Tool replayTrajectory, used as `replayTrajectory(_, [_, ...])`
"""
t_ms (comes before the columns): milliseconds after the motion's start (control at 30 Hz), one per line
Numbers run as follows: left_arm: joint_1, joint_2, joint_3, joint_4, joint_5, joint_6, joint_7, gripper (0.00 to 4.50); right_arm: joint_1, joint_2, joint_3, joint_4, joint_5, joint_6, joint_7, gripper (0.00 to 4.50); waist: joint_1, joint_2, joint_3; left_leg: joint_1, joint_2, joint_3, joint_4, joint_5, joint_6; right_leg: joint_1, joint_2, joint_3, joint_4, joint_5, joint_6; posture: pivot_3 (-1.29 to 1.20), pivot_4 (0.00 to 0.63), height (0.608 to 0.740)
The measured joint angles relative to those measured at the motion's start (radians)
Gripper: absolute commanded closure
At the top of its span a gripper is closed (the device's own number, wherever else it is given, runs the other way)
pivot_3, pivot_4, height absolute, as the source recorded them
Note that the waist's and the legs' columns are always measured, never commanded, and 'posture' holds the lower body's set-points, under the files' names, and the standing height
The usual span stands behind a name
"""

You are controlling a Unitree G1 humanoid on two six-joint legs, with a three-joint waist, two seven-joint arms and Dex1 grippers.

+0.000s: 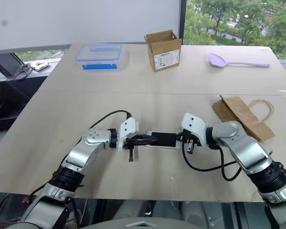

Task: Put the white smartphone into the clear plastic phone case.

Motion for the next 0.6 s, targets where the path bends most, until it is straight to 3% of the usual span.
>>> replayTrajectory(333, [0.025,0.006,0.0,-0.023,0.001,0.016,0.018,4.48,-0.221,0.028,0.164,0.195,-0.037,0.127,0.155,4.5,0.001,-0.008,-0.028,0.001,0.0,-0.002,-0.001,0.0,0.0,0.001,0.0,0.0,-0.001,0.0,0.0,0.0,0.15,0.74])
replayTrajectory(467, [0.038,0.006,0.0,-0.029,0.002,0.031,0.028,4.48,-0.189,0.05,0.15,0.211,-0.08,0.083,0.113,4.5,0.001,-0.01,-0.035,0.01,0.001,-0.004,-0.004,-0.004,-0.004,0.012,0.0,0.0,-0.006,-0.004,0.002,0.0,0.15,0.74])
replayTrajectory(600, [0.045,0.008,0.0,-0.04,0.002,0.034,0.037,4.48,-0.003,0.064,0.023,0.106,-0.092,-0.058,-0.004,4.5,0.001,-0.012,-0.035,0.013,0.002,-0.005,-0.005,-0.005,-0.004,0.018,0.0,0.0,-0.013,-0.006,0.001,0.0,0.15,0.74])
